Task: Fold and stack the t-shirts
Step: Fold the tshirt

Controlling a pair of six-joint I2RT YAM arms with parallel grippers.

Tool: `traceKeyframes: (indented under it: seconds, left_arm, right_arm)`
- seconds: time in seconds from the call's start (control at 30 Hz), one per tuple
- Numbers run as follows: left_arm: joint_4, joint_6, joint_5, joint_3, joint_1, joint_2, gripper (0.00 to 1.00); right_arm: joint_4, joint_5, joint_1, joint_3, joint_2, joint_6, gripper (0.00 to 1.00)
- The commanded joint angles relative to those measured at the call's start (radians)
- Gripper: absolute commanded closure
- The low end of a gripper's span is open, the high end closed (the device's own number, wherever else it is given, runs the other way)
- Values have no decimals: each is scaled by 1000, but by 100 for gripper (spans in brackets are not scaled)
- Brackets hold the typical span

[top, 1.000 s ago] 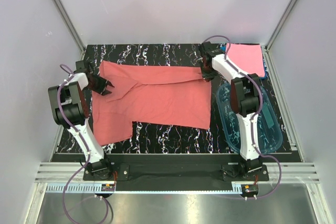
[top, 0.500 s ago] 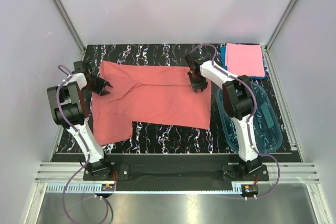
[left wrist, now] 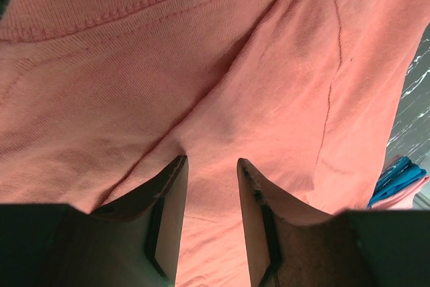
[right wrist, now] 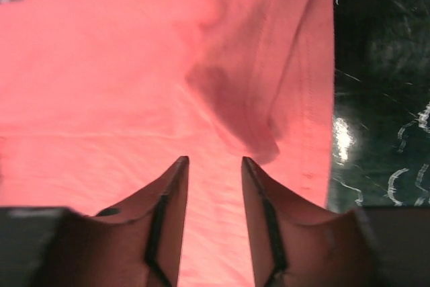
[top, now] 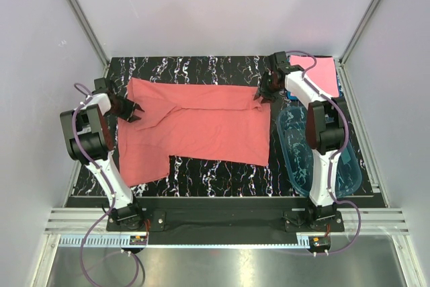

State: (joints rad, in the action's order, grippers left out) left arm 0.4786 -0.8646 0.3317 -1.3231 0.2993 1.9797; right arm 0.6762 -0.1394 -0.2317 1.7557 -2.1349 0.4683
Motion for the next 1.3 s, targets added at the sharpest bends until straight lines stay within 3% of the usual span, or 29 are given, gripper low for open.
traceKeyframes:
  seconds: [0.0,0.07,0.23,0.67,0.97,1.27]
  left_arm:
    - [-9,-4,3,-41,3,2,60]
    - [-11,-5,4,-36,3,4,60]
    - [-9,-2,6,-25,4,-1,61]
    - [5,12,-11,-28,4,-1,61]
    - [14,18,-20,-34,4,1,61]
    - [17,21,-26,-33,3,4,61]
  right_arm:
    - [-99,-46,40,27,14,177,58]
    - [-102,-46,60,85,-46,230,65]
    - [-151,-15,80,152,-127,237,67]
    - [-213,-83,124,180,-218,193,50]
    - [-214,-103,141,171,-235,191,46]
    - [-322,-232,143,163,-276,197,48]
